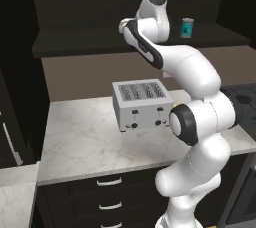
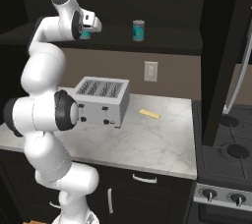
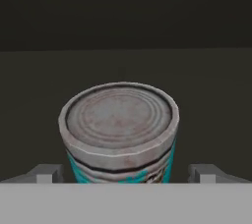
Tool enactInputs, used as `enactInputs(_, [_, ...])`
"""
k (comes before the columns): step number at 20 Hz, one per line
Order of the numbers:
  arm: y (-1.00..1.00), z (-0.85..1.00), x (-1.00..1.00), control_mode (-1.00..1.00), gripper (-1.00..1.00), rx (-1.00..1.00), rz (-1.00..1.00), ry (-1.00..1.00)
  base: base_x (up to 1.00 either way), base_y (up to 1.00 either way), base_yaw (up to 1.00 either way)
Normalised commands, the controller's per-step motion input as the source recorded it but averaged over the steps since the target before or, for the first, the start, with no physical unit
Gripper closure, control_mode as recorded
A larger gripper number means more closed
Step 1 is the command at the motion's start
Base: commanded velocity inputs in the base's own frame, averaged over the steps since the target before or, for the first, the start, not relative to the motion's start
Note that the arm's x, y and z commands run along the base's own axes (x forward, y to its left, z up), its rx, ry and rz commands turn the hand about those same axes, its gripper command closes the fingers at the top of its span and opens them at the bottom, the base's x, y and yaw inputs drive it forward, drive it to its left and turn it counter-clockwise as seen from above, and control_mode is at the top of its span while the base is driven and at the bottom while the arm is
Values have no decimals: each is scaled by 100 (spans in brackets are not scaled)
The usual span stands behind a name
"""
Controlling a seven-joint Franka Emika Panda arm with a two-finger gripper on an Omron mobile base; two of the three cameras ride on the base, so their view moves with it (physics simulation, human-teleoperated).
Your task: Restock the canned food cabinet by taking the new fresh canned food from the counter and placing it in the cabinet. Then, take the old canned food from the cabinet and place it on the counter.
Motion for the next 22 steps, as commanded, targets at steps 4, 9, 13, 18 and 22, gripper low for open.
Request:
enactInputs(4, [3,0,4,-100,100,-2,0,0,0,0,0])
enactInputs(9, [0,0,0,-100,100,0,0,0,0,0,0])
enactInputs(13, [0,0,-11,-100,100,0,0,0,0,0,0])
enactInputs(18, [0,6,-59,-100,100,0,7,-12,0,0,0])
enactInputs(22, [0,36,-100,-100,100,0,13,-23,0,0,0])
